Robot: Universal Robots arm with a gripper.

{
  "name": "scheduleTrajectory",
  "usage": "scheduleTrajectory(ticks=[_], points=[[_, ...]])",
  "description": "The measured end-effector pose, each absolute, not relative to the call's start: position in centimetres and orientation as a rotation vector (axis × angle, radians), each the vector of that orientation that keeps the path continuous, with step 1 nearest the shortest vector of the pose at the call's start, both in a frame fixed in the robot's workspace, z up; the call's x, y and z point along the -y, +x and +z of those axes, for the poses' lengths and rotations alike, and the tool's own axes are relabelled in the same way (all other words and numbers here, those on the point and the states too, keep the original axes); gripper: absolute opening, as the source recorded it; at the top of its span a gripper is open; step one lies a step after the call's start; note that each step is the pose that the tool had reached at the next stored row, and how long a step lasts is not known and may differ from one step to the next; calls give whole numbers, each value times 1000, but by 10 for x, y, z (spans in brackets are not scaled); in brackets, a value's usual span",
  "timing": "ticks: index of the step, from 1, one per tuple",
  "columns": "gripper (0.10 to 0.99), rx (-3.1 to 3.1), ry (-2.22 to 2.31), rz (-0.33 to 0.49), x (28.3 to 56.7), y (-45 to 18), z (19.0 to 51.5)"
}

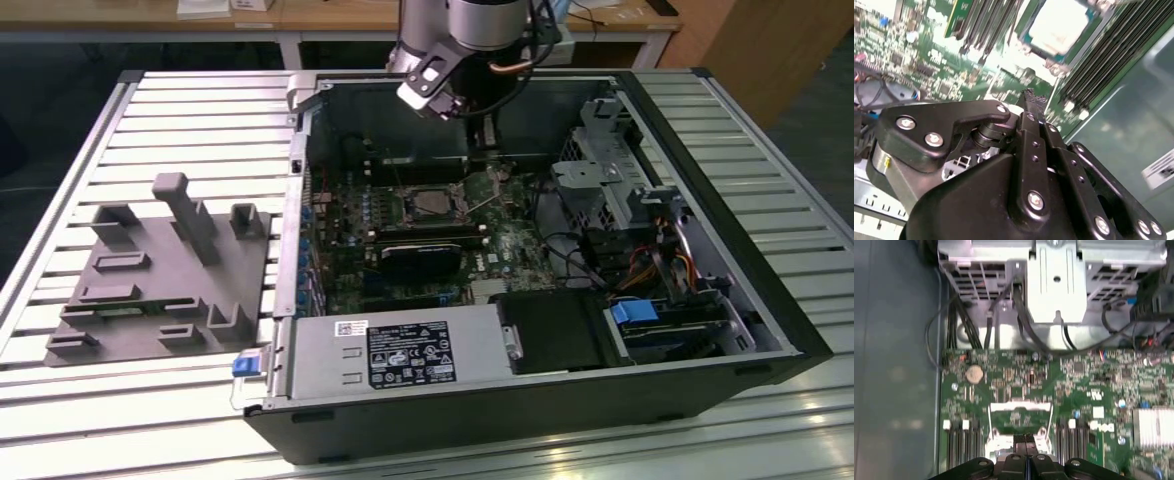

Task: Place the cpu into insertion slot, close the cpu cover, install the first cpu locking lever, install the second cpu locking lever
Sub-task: 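Close the cpu cover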

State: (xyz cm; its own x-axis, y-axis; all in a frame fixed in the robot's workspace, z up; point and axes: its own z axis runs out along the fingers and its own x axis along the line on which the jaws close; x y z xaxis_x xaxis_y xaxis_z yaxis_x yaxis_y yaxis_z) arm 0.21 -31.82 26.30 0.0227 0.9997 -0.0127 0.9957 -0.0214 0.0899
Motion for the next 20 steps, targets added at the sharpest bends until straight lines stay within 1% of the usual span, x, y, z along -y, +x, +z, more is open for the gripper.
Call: scheduleTrajectory(ticks=[12,20], points=[[102,-2146,2193,81,318,40,263],[102,-2146,2194,80,318,54,261]])
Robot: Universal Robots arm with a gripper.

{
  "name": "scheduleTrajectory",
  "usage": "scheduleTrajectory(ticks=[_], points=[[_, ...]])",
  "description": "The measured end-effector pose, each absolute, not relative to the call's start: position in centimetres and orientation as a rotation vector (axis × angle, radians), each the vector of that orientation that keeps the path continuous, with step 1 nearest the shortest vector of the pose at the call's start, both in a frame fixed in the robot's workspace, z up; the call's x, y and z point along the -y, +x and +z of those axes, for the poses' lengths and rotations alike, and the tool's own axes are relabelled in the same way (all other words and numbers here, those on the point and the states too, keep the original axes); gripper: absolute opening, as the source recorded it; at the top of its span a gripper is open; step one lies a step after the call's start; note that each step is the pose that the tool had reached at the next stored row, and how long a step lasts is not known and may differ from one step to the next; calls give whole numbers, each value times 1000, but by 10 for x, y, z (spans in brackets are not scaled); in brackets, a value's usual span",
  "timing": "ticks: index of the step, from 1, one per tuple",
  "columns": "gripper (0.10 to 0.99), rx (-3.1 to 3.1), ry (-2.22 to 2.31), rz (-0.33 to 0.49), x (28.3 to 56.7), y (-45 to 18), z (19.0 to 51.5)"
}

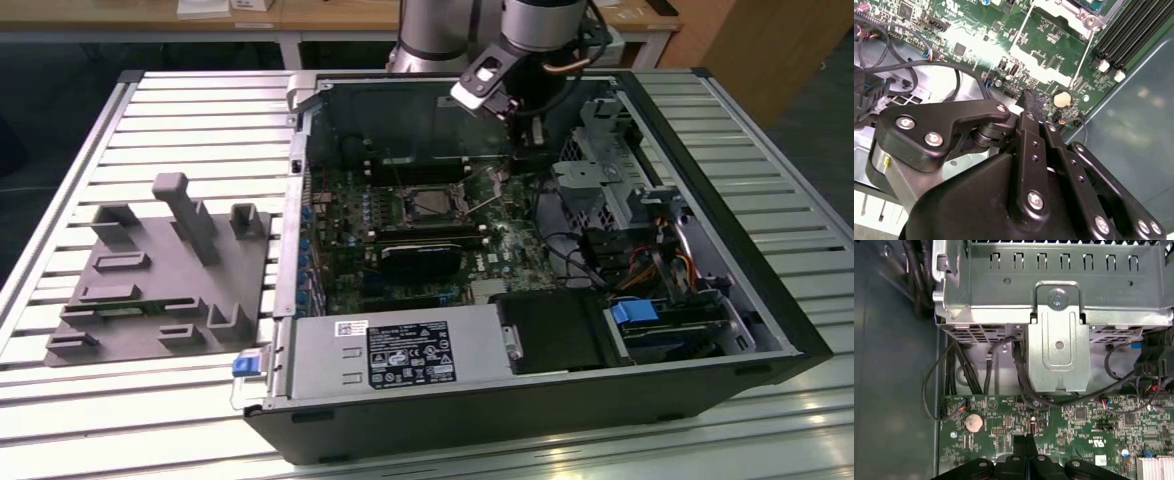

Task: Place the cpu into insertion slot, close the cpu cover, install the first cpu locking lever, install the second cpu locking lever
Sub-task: 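Close the cpu cover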

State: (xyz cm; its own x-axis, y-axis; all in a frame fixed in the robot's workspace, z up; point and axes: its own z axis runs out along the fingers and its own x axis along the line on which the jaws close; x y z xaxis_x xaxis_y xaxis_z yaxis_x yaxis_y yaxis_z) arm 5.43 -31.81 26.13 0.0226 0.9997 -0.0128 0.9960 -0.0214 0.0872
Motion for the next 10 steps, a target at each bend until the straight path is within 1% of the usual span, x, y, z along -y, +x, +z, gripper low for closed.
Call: scheduleTrajectory(ticks=[10], points=[[102,-2155,2202,62,318,60,247]])
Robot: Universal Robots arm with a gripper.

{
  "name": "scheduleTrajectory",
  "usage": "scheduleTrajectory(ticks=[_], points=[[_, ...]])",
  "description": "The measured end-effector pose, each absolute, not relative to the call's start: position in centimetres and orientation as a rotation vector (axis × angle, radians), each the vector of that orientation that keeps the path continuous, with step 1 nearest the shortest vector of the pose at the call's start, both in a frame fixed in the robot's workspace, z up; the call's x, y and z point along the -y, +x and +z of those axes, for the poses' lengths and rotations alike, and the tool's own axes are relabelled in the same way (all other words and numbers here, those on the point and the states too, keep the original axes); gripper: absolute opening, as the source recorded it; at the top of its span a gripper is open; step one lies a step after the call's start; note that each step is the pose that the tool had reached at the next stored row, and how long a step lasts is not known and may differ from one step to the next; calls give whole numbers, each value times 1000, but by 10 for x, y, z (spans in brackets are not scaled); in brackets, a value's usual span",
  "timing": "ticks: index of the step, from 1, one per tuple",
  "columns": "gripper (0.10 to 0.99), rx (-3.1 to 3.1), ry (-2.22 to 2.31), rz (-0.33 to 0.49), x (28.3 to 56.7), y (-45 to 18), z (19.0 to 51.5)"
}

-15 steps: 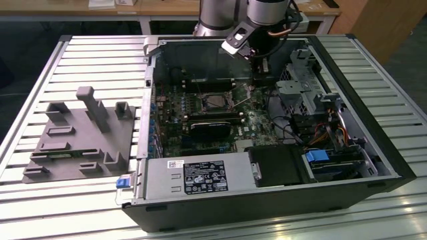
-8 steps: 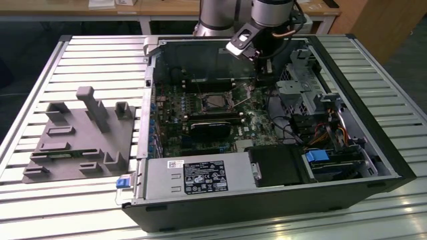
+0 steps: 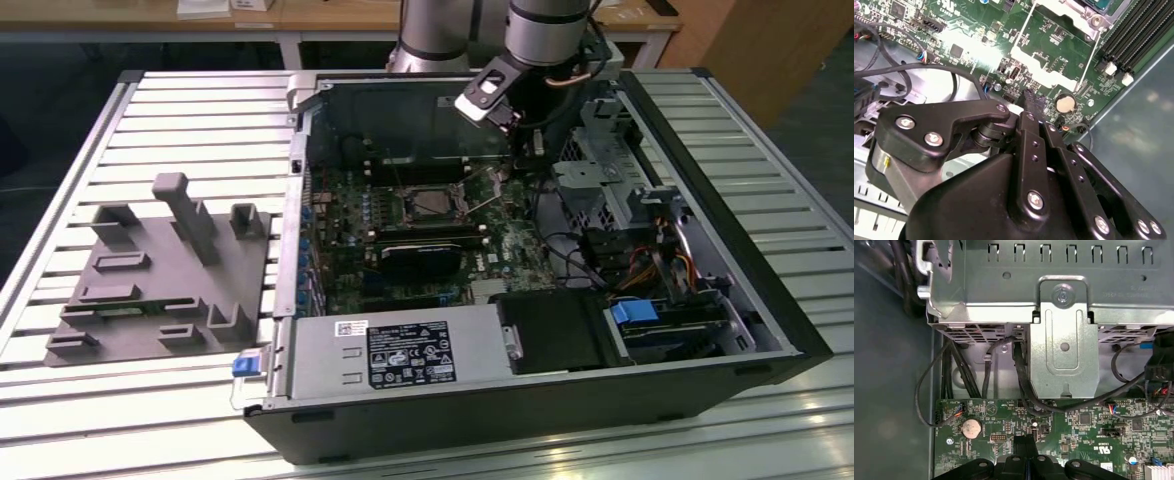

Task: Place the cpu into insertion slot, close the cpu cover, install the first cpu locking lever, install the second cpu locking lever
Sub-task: 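Close the cpu cover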

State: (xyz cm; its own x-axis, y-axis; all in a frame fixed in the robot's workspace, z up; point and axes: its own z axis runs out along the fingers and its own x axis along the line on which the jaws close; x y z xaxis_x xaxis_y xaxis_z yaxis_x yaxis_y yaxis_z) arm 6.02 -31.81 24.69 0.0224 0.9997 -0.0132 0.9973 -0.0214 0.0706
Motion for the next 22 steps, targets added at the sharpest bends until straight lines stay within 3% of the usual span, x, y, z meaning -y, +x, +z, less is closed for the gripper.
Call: scheduleTrajectory(ticks=[22], points=[[102,-2167,2214,34,318,62,233]])
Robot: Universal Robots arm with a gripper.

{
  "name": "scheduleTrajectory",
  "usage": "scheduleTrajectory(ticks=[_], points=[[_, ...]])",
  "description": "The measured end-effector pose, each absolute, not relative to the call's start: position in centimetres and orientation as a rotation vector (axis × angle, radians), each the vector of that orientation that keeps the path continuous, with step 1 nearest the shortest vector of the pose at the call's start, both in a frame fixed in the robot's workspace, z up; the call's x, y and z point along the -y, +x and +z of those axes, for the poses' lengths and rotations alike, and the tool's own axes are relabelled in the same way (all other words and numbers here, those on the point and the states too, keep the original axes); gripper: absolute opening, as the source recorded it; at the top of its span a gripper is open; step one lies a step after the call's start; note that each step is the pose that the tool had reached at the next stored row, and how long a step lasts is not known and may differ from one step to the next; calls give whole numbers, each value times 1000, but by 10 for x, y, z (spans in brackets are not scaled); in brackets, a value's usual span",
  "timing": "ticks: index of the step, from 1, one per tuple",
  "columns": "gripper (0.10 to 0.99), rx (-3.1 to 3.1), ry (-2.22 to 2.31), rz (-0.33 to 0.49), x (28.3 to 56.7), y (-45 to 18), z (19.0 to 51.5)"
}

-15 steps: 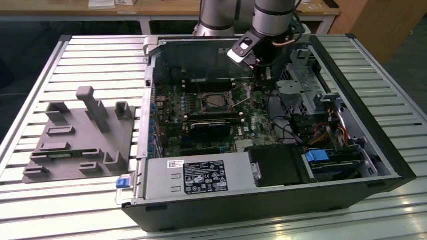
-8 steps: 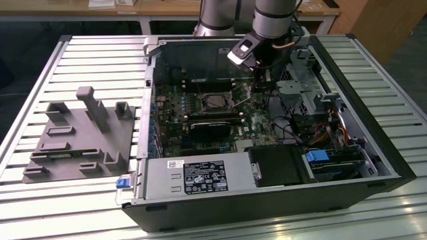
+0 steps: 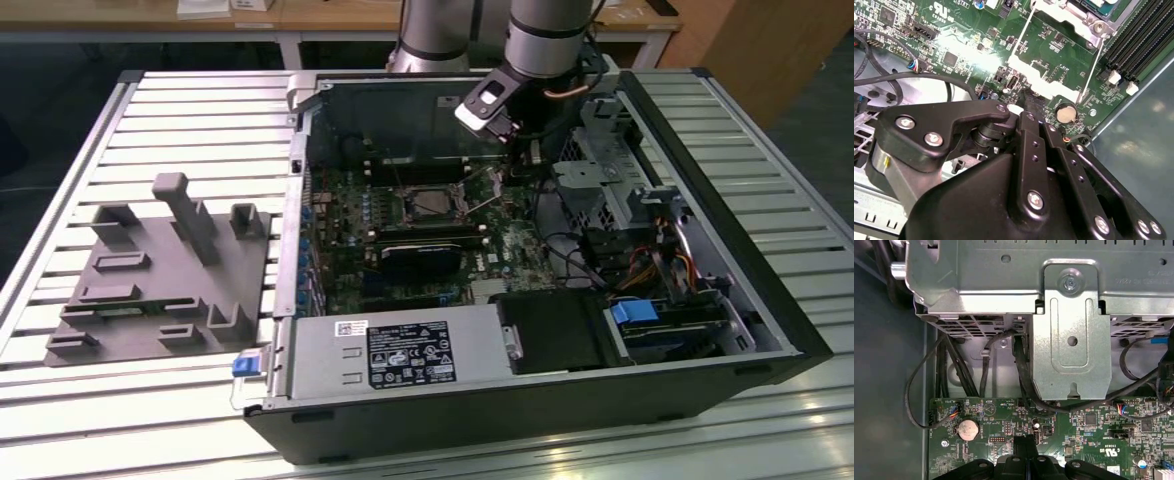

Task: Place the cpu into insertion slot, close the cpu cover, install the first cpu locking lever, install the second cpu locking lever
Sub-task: 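Close the cpu cover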

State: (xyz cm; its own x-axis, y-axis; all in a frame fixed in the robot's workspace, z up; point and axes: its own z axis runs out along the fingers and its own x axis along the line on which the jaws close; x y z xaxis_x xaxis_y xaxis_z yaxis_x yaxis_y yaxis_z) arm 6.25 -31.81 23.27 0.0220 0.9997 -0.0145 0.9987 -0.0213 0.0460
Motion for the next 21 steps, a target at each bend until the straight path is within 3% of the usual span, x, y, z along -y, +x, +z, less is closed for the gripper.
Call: scheduleTrajectory(ticks=[7,21], points=[[102,-2218,2265,-84,318,64,232],[102,-2218,2265,-84,318,52,232]])
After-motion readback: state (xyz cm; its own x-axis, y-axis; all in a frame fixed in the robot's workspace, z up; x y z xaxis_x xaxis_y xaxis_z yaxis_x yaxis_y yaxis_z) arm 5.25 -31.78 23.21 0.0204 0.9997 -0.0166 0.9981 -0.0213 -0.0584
